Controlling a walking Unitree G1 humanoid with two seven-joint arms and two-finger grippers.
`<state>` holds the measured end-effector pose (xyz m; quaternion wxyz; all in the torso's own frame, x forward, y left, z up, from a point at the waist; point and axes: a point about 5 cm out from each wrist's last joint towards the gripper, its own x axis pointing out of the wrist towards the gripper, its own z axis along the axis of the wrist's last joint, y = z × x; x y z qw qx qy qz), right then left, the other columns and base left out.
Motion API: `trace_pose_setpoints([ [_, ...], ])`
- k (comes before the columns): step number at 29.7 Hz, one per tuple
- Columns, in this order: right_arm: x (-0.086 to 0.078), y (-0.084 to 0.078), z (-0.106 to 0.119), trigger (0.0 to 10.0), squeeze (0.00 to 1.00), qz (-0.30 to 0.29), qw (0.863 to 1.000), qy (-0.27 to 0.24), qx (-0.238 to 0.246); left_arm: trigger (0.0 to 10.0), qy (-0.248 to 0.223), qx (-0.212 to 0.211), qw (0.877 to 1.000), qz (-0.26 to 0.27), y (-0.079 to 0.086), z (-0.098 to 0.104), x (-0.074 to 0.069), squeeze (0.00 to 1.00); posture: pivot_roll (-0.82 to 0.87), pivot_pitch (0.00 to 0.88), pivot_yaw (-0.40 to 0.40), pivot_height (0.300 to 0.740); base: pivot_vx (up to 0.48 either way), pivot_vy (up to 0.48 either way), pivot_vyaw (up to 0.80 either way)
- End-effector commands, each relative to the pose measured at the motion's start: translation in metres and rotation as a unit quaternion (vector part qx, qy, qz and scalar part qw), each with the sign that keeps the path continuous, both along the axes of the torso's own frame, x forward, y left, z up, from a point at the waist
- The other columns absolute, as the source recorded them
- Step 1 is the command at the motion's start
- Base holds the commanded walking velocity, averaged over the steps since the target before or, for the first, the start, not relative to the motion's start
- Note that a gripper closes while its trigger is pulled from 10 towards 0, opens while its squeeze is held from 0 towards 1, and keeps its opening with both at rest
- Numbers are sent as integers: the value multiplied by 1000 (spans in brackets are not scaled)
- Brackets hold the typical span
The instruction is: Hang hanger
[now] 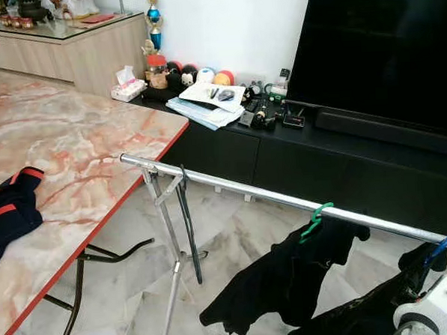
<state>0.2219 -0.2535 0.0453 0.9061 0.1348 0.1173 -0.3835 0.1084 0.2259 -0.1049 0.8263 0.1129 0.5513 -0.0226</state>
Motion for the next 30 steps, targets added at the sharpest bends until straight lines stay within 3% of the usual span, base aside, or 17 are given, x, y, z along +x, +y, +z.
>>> trace_pose_setpoints([
  [1,-1,-3,-2,10000,0,-14,1000,5,10,10000,3,2,1000,-6,1,0,-3,0,197,0,-64,740,0,0,0],
  [7,-1,-17,-4,10000,0,-70,997,6,32,10000,1,0,1000,-5,1,0,-2,0,191,0,-58,740,0,0,0],
  [17,-2,-14,-12,10000,0,-104,992,6,73,10000,-4,1,1000,-8,-2,1,4,0,192,0,-49,740,0,0,0],
  [21,6,-6,-20,10000,0,-93,988,2,123,10000,-3,2,1000,-10,-1,1,4,0,191,0,-45,740,0,0,0],
  [30,25,2,-25,10000,0,-68,988,2,142,10000,-4,5,1000,-6,2,2,4,0,202,0,-40,740,0,0,0],
])
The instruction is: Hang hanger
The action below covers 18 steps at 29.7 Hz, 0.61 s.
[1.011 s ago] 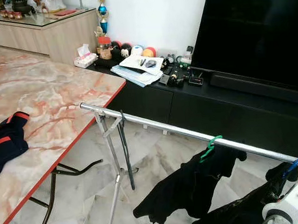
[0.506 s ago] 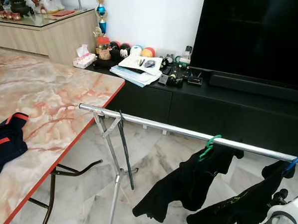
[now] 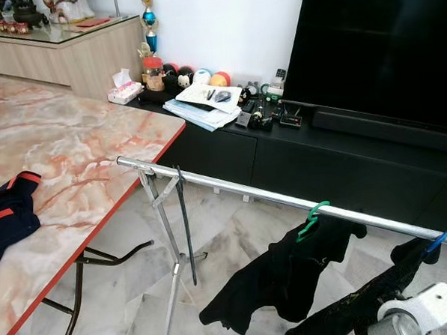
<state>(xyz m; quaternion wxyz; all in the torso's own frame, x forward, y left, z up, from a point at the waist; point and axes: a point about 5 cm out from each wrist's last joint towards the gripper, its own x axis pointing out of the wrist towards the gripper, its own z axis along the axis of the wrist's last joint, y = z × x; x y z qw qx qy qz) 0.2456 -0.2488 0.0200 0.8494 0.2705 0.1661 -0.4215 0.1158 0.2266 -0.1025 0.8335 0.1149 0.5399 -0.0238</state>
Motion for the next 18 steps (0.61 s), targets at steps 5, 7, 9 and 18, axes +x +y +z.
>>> trace_pose_setpoints([
  [5,7,-3,3,10000,0,4,1000,-9,-10,10000,9,6,1000,-3,3,-1,-3,0,201,0,-39,740,0,0,0],
  [7,12,-1,6,10000,0,18,999,-17,-22,10000,9,6,1000,-3,4,0,-4,0,204,0,-39,740,0,0,0],
  [9,14,0,8,10000,0,26,999,-24,-30,10000,9,6,1000,-3,4,0,-4,0,206,0,-39,740,0,0,0],
  [18,26,5,17,10000,0,50,996,-58,-55,10000,9,4,1000,-2,3,-1,-4,0,211,0,-43,740,0,0,0],
])
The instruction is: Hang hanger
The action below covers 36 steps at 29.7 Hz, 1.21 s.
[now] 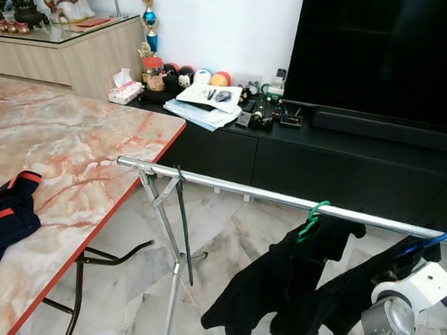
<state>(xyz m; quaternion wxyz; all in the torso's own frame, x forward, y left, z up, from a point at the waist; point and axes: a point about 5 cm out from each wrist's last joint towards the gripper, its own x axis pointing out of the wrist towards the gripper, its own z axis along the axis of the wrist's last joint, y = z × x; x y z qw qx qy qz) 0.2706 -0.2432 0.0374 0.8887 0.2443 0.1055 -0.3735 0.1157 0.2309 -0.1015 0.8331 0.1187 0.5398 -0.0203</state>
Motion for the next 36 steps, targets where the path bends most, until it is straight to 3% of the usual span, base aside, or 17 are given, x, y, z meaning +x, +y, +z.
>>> trace_pose_setpoints([
  [1,2,0,0,10000,0,5,1000,3,-5,10000,9,-1,1000,-2,-1,-2,-4,0,211,0,-43,740,0,0,0],
  [9,5,0,1,10000,0,6,1000,-5,-11,10000,10,-2,1000,-2,-2,-2,-5,0,216,0,-45,740,0,0,0],
  [16,5,-2,-7,10000,0,0,999,40,-15,10000,10,-3,1000,-1,-2,-2,-5,0,221,0,-45,740,0,0,0],
  [22,16,-2,-4,10000,0,7,999,43,-11,10000,10,-1,1000,0,-2,-2,-5,0,226,0,-45,740,0,0,0],
  [28,27,4,-7,10000,0,40,996,80,-8,10000,9,0,1000,-1,-1,-2,-4,0,230,0,-42,740,0,0,0],
  [36,27,-7,-1,10000,0,-24,996,83,-28,10000,9,1,1000,2,0,-1,-4,0,226,0,-39,740,0,0,0],
])
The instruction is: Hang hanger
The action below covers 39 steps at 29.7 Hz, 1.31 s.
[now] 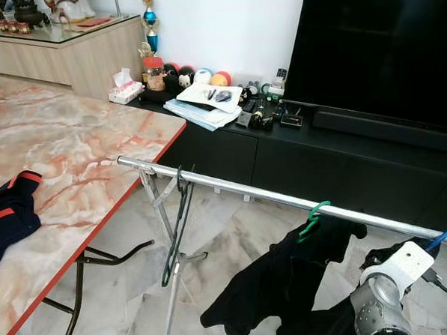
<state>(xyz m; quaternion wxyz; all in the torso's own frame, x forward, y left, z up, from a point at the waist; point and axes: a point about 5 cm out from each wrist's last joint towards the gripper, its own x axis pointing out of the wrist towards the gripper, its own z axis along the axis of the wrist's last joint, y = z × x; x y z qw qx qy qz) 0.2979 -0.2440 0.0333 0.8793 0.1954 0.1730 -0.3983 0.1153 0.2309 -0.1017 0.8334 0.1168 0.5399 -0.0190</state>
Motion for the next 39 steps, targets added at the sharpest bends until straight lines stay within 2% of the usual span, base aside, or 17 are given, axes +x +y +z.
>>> trace_pose_setpoints([
  [1,-2,-8,3,10000,0,-27,1000,0,-14,10000,9,2,1000,-1,0,-1,-4,0,221,0,-35,740,0,0,0],
  [4,-8,-14,1,10000,0,-48,999,-6,-19,10000,11,1,1000,-2,0,-2,-5,0,222,0,-34,740,0,0,0],
  [11,-12,-14,-2,10000,0,-60,998,-6,-11,10000,9,2,1000,-3,1,-1,-4,0,225,0,-33,740,0,0,0],
  [17,-11,-11,-6,10000,0,-64,998,-1,8,10000,8,3,1000,-3,1,-1,-3,0,226,0,-32,740,0,0,0],
  [22,-17,-9,-16,10000,0,-87,995,16,42,10000,10,3,1000,-2,1,-1,-3,0,230,0,-33,740,0,0,0],
  [29,-16,-3,-19,10000,0,-72,995,18,59,10000,11,4,1000,-2,0,-1,-4,0,234,0,-33,740,0,0,0],
  [39,-5,-9,-4,10000,0,-61,997,-22,29,10000,12,6,1000,-3,1,-1,-5,0,241,0,-33,740,0,0,0],
])
